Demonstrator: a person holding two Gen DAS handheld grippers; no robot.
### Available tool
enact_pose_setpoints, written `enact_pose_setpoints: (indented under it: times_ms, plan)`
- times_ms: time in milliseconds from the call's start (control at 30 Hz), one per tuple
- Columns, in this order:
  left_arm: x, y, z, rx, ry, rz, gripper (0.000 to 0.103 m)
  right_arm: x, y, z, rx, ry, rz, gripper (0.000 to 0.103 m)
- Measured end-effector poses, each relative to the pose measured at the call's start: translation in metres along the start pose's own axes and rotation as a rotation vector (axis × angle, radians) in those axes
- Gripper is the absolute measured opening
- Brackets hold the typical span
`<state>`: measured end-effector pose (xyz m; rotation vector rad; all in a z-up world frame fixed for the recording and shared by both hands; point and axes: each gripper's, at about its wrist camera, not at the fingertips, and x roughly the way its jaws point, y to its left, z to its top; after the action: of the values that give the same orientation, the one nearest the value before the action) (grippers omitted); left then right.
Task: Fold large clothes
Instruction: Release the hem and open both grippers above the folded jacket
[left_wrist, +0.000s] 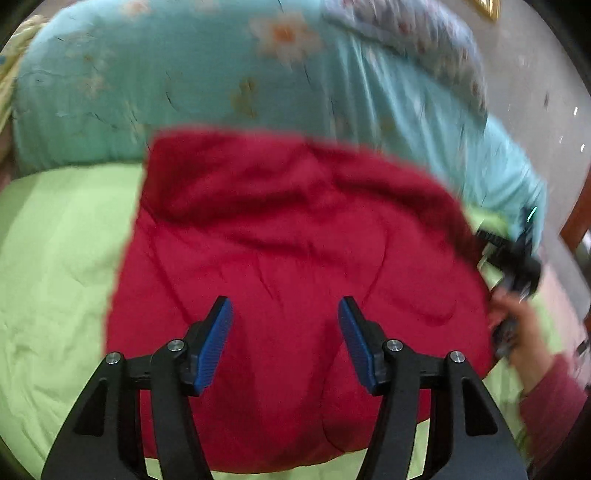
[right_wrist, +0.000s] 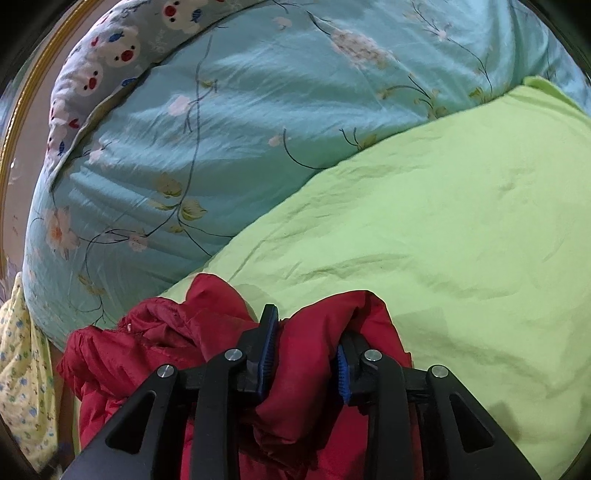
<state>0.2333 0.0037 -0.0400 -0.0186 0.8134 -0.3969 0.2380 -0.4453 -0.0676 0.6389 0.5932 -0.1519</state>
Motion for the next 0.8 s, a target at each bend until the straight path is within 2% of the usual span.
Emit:
enact_pose_setpoints:
  times_ms: [67, 133, 200, 267, 300, 333, 433, 500, 567, 700, 800]
  plan:
    - [0.019, -0.004, -0.008, 0.028, 0.015, 0.101, 0.067, -0.020, 0.012, 0.002, -0.027, -0.034, 0.006, 0.035]
    - [0.030, -0.001, -0.008, 0.019, 0.001, 0.112, 0.069, -0.050, 0.029, 0.003, -0.073, -0.086, 0.045, 0.045]
    - [0.035, 0.002, -0.004, 0.013, -0.009, 0.131, 0.072, -0.081, 0.047, -0.001, -0.141, -0.144, 0.075, 0.061]
    - [0.036, 0.002, -0.002, 0.009, -0.014, 0.145, 0.075, -0.109, 0.067, -0.011, -0.233, -0.187, 0.103, 0.068]
    - [0.038, 0.002, 0.000, 0.007, -0.015, 0.148, 0.075, -0.114, 0.077, -0.017, -0.279, -0.179, 0.121, 0.072]
    - [0.039, 0.001, 0.002, 0.006, -0.016, 0.152, 0.076, -0.112, 0.086, -0.023, -0.327, -0.140, 0.133, 0.074]
    - [0.041, 0.000, 0.006, 0.007, -0.014, 0.160, 0.077, -0.076, 0.109, -0.043, -0.443, 0.078, 0.158, 0.075]
    - [0.042, 0.002, 0.011, 0.007, -0.006, 0.162, 0.077, -0.048, 0.114, -0.054, -0.501, 0.174, 0.104, 0.074]
    - [0.040, 0.002, 0.013, 0.009, 0.002, 0.162, 0.077, -0.018, 0.108, -0.061, -0.504, 0.247, 0.044, 0.074]
    - [0.045, 0.014, 0.019, -0.002, 0.020, 0.158, 0.077, 0.013, 0.090, -0.059, -0.454, 0.279, 0.027, 0.074]
    - [0.051, 0.031, 0.023, -0.047, 0.042, 0.160, 0.077, 0.027, 0.086, -0.052, -0.424, 0.289, 0.016, 0.074]
